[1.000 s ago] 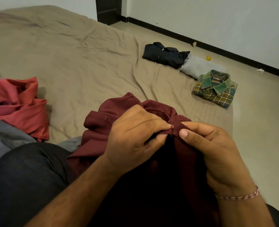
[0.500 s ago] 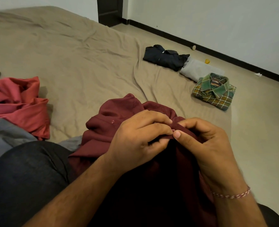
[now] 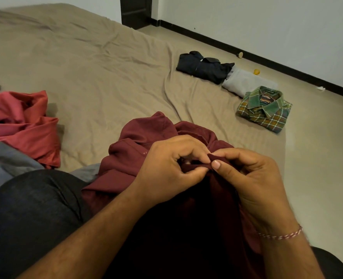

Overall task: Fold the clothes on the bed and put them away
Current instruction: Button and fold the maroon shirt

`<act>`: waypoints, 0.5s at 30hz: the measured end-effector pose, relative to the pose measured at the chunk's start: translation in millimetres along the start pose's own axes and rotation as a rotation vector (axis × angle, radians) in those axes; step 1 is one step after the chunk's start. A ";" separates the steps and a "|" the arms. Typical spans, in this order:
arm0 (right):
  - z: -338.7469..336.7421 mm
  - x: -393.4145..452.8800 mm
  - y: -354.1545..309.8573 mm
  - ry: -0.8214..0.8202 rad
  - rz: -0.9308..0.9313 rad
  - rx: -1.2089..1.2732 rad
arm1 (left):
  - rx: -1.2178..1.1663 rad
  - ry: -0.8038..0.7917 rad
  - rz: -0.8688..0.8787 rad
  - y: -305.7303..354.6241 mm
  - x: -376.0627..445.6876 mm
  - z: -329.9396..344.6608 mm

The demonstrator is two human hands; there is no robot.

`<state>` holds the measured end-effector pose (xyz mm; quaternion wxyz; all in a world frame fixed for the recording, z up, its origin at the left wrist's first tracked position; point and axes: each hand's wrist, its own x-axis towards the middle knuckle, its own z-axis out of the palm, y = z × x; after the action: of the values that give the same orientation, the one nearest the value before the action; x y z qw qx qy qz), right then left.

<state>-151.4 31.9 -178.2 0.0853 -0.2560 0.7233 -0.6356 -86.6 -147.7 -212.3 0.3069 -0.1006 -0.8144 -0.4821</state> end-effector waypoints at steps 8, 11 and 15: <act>0.3 1.2 -3.0 -0.033 -0.149 -0.372 | 0.023 -0.063 -0.161 -2.5 2.0 -3.6; 1.9 -1.0 -2.0 -0.007 -0.201 -0.431 | -0.011 -0.071 -0.202 -3.4 2.2 -3.6; 4.3 -4.9 5.7 0.023 -0.300 -0.521 | -0.027 -0.029 -0.169 -4.7 1.6 -2.4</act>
<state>-146.8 30.8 -185.5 -0.0863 -0.3662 0.8169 -0.4371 -89.1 -152.3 -213.9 0.2519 -0.0428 -0.8177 -0.5158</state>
